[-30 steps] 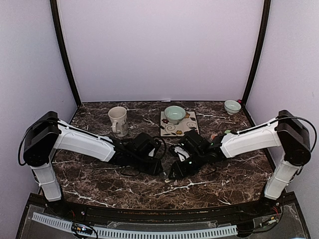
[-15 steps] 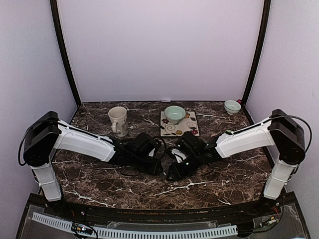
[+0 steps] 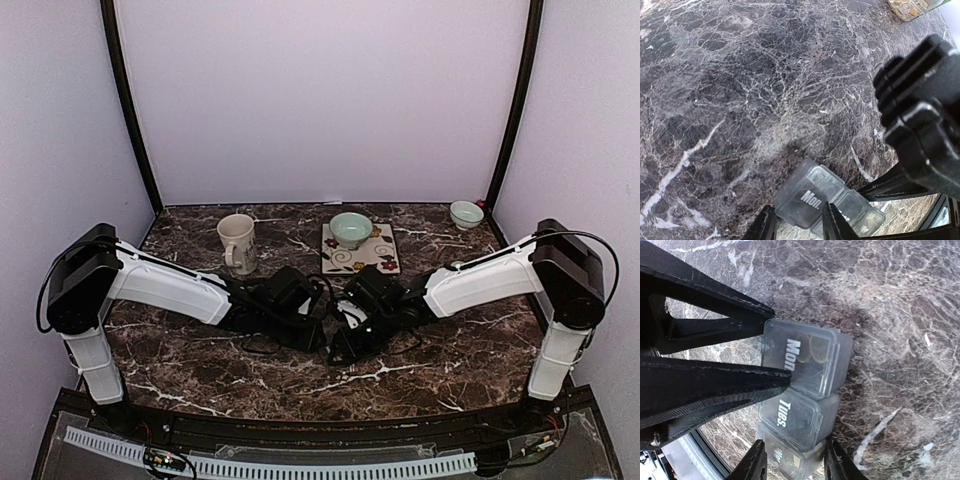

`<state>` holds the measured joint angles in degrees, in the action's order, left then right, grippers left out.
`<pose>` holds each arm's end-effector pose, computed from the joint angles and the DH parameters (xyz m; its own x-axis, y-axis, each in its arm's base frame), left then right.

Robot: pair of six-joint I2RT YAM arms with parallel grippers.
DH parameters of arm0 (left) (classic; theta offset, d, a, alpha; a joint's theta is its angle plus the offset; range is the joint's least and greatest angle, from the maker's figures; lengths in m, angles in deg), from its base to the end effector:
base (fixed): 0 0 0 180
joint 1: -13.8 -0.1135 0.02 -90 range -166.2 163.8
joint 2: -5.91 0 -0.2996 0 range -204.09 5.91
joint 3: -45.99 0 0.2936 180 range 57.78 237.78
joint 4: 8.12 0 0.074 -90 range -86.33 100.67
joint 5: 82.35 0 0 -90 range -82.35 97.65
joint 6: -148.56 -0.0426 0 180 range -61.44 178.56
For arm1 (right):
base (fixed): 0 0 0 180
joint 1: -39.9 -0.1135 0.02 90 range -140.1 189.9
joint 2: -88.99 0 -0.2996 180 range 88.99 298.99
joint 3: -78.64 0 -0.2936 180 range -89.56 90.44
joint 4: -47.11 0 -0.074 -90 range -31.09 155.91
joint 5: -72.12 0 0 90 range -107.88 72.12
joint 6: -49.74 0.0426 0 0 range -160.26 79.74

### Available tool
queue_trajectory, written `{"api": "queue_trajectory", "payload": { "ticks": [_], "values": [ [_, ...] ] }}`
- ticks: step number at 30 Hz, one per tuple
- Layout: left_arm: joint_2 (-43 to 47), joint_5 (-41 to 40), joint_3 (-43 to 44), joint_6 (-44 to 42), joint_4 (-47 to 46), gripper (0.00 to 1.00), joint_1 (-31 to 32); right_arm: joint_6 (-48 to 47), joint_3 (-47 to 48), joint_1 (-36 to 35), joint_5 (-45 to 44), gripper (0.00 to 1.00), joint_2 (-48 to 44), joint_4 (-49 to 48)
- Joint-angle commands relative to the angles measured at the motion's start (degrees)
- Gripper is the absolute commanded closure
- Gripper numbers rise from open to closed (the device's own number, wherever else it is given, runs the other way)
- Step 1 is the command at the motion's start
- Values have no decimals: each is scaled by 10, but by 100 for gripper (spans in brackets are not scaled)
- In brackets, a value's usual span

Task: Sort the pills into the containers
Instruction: Close the lid of the pill container on the pill container.

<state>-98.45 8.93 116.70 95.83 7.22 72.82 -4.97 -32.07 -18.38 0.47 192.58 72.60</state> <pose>0.2129 -0.3565 0.1531 -0.8327 0.2108 -0.5120 0.4529 0.7913 -0.4108 0.1939 0.3392 0.1404 -0.8854 -0.3896 -0.2535 -0.4645 0.7220 0.5128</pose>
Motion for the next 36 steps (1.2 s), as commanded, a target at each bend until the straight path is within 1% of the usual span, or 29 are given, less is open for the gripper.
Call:
{"api": "queue_trajectory", "payload": {
  "ticks": [1,13,25,30,33,36],
  "values": [
    [3,5,-2,-3,13,65,-2,6,-1,-14,-13,61,25,17],
    [1,9,-6,1,8,66,-2,12,-14,-23,-25,64,52,32],
    [-7,14,-3,4,3,68,-2,11,-28,-29,-25,69,80,35],
    [-5,8,3,4,12,67,-2,17,-32,-29,-11,69,70,23],
    [4,-3,5,4,18,62,-3,20,-26,-28,-4,68,62,23],
    [17,-13,6,10,22,50,-4,21,-24,-24,4,69,59,21]
  ]
}}
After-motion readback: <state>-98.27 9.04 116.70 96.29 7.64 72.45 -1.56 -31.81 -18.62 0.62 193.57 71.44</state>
